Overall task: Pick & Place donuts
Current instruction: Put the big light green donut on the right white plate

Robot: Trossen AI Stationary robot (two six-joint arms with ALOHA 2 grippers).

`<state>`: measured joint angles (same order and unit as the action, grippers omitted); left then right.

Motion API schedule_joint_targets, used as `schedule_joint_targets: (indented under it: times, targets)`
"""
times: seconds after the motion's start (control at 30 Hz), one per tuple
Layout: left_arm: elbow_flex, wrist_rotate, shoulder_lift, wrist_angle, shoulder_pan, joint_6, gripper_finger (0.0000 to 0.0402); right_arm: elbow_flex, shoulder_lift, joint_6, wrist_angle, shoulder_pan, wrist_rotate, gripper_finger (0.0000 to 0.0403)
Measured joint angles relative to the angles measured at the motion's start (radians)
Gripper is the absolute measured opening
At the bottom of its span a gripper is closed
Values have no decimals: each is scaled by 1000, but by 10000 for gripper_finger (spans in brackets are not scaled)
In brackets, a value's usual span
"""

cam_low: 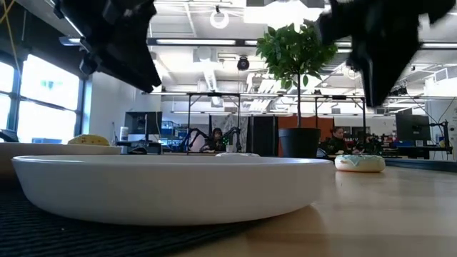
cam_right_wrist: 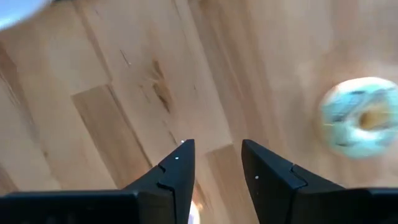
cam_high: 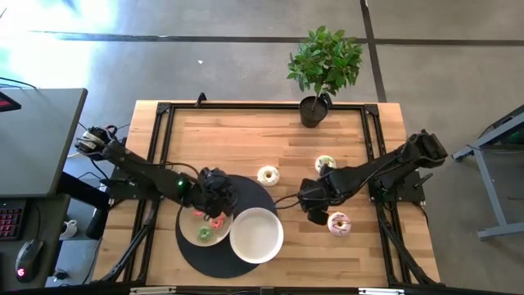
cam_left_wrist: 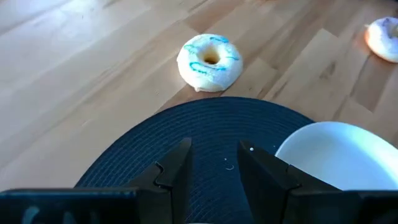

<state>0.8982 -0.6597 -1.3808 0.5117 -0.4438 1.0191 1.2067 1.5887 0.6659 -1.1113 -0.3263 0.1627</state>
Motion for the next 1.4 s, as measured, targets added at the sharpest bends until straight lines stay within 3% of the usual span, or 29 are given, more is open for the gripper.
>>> schedule_joint_targets:
  times: [0.1, 0.17, 0.3, 0.4, 0.5, 0.77, 0.93, 1.03, 1.23, 1.4]
  targets:
    - [0, 21, 0, -2, 32, -8, 127, -136, -18, -6, 104, 17, 9, 129]
    - [0, 22, 0, -18, 41, -35, 127, -200, -26, -17, 128, 39, 69, 129]
    - [0, 31, 0, -73, 53, -98, 127, -268, -26, -38, 118, 112, 201, 129]
    - [0, 70, 0, -122, 67, -164, 127, -301, -26, -90, 149, 183, 240, 129]
    - [0, 112, 0, -166, 82, -210, 127, -326, -26, -115, 189, 259, 230, 129]
    - [0, 157, 1, -218, 86, -305, 127, -378, -26, -225, 338, 409, 67, 129]
    - [0, 175, 1, -217, 86, -316, 127, -387, -27, -209, 349, 448, 62, 125]
    - [0, 174, 1, -218, 86, -320, 127, -387, -27, -219, 352, 451, 44, 101]
    - [0, 173, 1, -218, 86, -360, 127, -387, -27, -198, 356, 450, 38, 14]
    - [0, 171, 1, -218, 86, -360, 127, -361, -26, -169, 393, 425, 30, 20]
